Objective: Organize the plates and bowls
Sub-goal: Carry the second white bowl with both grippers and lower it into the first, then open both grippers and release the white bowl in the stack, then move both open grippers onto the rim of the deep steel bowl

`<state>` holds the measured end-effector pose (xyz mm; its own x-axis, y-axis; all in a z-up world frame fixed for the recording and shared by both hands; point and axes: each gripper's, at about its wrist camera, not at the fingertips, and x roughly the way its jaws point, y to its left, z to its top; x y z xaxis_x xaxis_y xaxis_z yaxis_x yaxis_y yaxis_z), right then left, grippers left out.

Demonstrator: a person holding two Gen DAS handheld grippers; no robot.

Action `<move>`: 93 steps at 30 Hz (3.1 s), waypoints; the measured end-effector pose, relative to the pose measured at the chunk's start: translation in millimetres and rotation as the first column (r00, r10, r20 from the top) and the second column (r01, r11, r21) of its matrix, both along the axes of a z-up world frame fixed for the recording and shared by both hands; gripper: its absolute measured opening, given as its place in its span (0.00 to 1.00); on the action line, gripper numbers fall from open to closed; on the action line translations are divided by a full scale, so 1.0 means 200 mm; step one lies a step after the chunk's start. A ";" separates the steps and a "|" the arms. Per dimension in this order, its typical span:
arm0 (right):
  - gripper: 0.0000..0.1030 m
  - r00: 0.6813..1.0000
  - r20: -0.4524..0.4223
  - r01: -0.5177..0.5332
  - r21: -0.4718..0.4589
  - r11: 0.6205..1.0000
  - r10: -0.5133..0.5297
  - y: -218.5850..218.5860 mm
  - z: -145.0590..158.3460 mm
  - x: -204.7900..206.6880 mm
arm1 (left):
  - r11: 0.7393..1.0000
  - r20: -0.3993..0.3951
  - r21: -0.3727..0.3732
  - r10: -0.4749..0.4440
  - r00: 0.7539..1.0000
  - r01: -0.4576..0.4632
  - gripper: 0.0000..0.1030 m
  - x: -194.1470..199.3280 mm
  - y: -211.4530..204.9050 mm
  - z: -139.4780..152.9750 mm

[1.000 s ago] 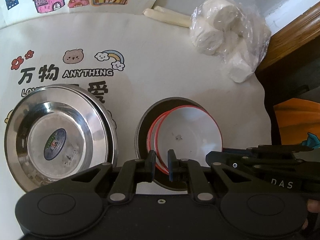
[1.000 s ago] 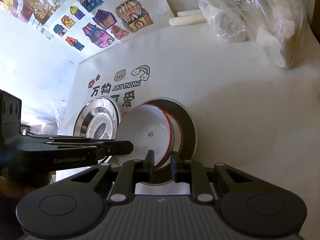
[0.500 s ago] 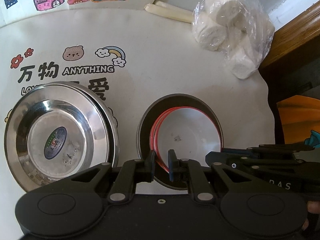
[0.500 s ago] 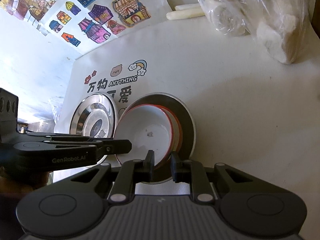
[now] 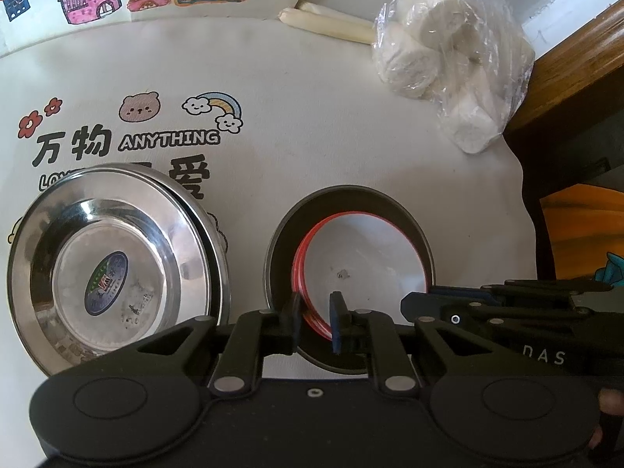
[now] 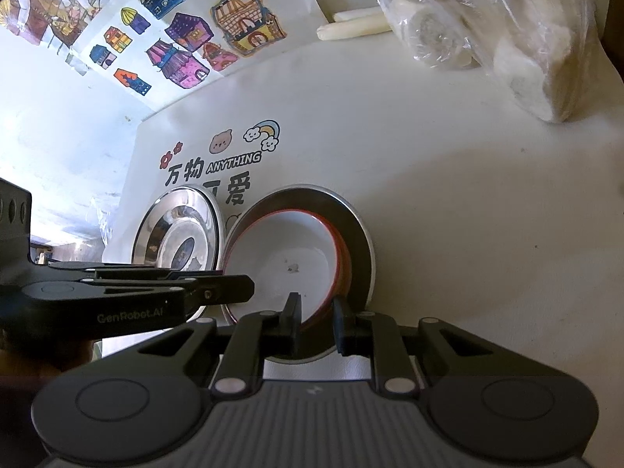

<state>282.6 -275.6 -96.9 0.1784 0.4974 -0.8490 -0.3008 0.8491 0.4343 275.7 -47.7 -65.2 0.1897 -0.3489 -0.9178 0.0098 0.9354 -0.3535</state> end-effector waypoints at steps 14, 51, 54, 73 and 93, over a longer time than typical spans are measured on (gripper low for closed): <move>0.28 1.000 0.016 0.001 0.003 1.000 -0.001 -0.03 0.01 -0.01 | 0.999 0.010 -0.007 0.032 0.999 -0.032 0.21 -0.04 0.03 0.02; 1.00 0.988 0.117 -0.089 -0.060 0.994 0.096 -0.24 0.05 -0.05 | 0.881 -0.029 -0.074 0.467 0.884 -0.468 0.99 -0.43 0.17 -0.02; 1.00 0.989 0.112 -0.090 -0.071 0.993 0.098 -0.25 0.04 -0.06 | 0.866 -0.047 -0.027 0.497 0.866 -0.499 0.99 -0.44 0.18 -0.04; 1.00 0.978 0.176 -0.087 -0.129 0.988 0.109 -0.32 0.00 -0.08 | 0.842 -0.047 0.120 0.533 0.844 -0.525 0.99 -0.37 0.12 -0.11; 1.00 0.963 0.223 -0.117 -0.172 0.978 0.154 -0.21 -0.07 0.03 | 0.806 -0.048 0.231 0.569 0.821 -0.545 0.99 -0.32 -0.01 -0.15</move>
